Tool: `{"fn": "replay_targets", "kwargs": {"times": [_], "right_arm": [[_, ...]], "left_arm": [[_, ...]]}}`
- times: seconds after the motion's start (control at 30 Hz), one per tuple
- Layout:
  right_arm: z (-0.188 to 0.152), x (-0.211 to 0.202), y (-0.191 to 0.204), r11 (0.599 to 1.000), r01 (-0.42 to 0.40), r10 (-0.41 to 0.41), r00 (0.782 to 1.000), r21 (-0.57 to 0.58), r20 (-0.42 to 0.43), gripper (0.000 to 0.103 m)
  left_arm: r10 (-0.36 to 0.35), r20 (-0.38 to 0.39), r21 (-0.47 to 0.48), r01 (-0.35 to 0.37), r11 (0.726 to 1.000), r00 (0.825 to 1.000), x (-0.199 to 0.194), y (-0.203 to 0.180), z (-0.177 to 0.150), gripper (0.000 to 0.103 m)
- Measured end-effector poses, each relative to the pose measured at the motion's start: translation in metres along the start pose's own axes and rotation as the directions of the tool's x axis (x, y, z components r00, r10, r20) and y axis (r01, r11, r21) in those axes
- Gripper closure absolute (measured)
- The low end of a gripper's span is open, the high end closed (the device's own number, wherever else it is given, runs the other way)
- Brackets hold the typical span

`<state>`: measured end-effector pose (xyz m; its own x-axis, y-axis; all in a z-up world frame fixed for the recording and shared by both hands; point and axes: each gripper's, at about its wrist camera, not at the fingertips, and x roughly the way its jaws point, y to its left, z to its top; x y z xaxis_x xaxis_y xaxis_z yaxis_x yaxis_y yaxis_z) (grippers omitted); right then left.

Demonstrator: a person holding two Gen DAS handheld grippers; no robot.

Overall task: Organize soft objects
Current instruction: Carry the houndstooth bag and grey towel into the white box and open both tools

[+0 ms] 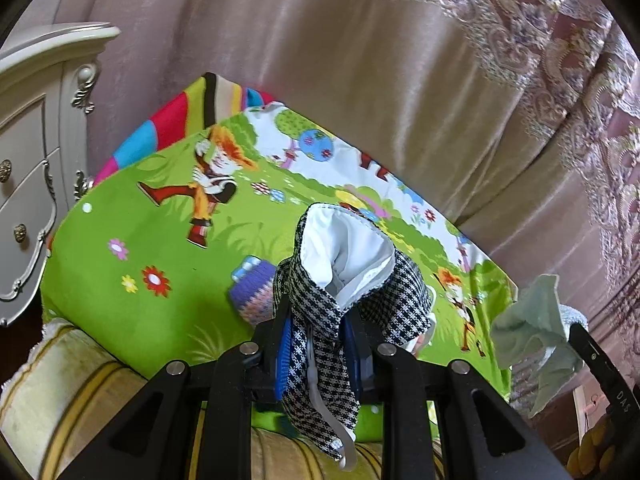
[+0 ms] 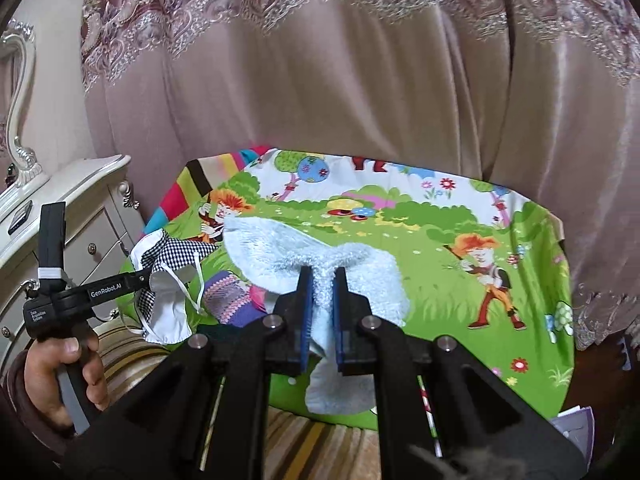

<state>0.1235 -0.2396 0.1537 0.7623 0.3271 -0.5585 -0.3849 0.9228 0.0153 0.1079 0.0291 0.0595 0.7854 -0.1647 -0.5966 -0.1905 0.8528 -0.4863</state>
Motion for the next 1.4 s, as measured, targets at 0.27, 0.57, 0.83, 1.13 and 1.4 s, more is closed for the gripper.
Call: {"fn": "replay_targets", "kwargs": {"times": [0.27,0.57,0.83,1.13,1.4], "right_arm": [[-0.029,-0.030,-0.045,0.994,0.087,-0.086,0.996,0.071,-0.029,0.091],[-0.069,-0.079,-0.110,0.957,0.238,-0.232,0.971,0.168,-0.058,0.091],[-0.103,-0.111,-0.161,0.900,0.364,-0.352,0.931,0.240,-0.095,0.091],[-0.142,-0.134,-0.204,0.833,0.461,-0.434,0.888,0.306,-0.153,0.091],[-0.176,-0.148,-0.239,0.764,0.535,-0.488,0.845,0.361,-0.220,0.091]], "left_arm": [[-0.067,-0.050,0.076,0.070,0.995,0.997,-0.002,-0.042,-0.019,0.079],[-0.157,-0.142,0.191,0.182,0.965,0.977,0.002,-0.114,-0.053,0.079],[-0.207,-0.234,0.280,0.270,0.921,0.950,0.009,-0.170,-0.085,0.079],[-0.240,-0.381,0.348,0.379,0.857,0.893,0.019,-0.233,-0.129,0.079],[-0.212,-0.499,0.405,0.443,0.800,0.840,0.032,-0.278,-0.181,0.079]]}}
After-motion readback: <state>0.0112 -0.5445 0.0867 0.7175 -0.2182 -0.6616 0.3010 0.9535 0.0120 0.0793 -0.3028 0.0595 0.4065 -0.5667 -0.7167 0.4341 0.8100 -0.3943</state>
